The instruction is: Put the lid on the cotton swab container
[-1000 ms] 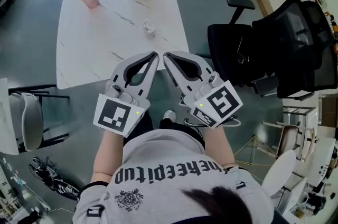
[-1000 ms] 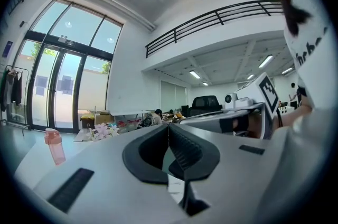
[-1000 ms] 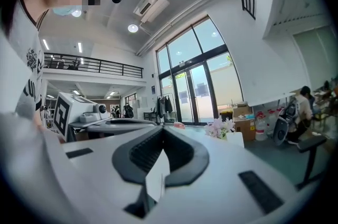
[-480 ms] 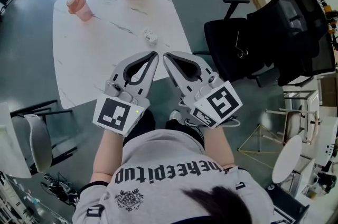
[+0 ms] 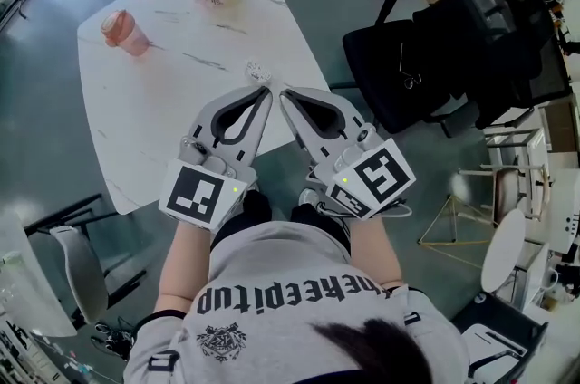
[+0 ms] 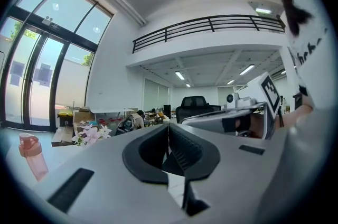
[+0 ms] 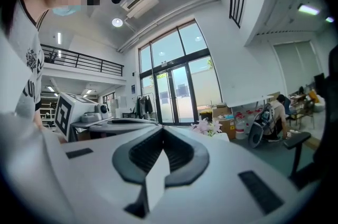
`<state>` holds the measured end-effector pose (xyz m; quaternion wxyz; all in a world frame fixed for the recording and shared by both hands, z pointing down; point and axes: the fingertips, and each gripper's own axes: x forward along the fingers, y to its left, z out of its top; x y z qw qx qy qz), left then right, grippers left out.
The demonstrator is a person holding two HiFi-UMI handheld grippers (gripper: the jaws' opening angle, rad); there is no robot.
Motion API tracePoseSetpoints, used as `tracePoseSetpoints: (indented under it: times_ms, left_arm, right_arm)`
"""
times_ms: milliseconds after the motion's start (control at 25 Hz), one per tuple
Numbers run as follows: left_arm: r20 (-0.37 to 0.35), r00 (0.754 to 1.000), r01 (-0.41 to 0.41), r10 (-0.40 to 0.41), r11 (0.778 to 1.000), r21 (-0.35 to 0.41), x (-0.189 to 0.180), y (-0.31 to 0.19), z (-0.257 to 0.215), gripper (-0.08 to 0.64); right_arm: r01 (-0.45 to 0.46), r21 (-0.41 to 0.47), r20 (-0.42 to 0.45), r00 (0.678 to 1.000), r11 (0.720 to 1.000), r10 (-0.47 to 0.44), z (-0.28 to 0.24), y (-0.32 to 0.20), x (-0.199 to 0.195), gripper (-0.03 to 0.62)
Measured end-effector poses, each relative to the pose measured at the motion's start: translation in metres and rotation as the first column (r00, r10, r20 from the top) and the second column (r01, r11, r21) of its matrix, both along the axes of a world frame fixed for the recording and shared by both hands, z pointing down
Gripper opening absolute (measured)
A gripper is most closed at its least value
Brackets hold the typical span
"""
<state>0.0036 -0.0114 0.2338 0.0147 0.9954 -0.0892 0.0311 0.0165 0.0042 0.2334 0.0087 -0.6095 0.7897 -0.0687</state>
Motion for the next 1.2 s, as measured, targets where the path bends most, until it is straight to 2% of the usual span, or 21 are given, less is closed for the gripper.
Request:
tracePoseSetpoints:
  times_ms: [720, 1200]
  left_arm:
    - [-0.001, 0.99, -0.139, 0.139, 0.99, -0.016, -0.001, -0.026, 0.009, 0.015]
    - [0.012, 0.985, -0.169, 0.17, 0.985, -0.033, 0.001, -0.029, 0.018, 0.015]
  right_arm:
    - [-0.145, -0.012, 0.003, 0.989, 0.989, 0.145, 0.007, -0.023, -0.002, 0.012]
    - [-0.174, -0.027, 0.007, 0.985, 0.984, 0.174, 0.011, -0.025, 0.0, 0.012]
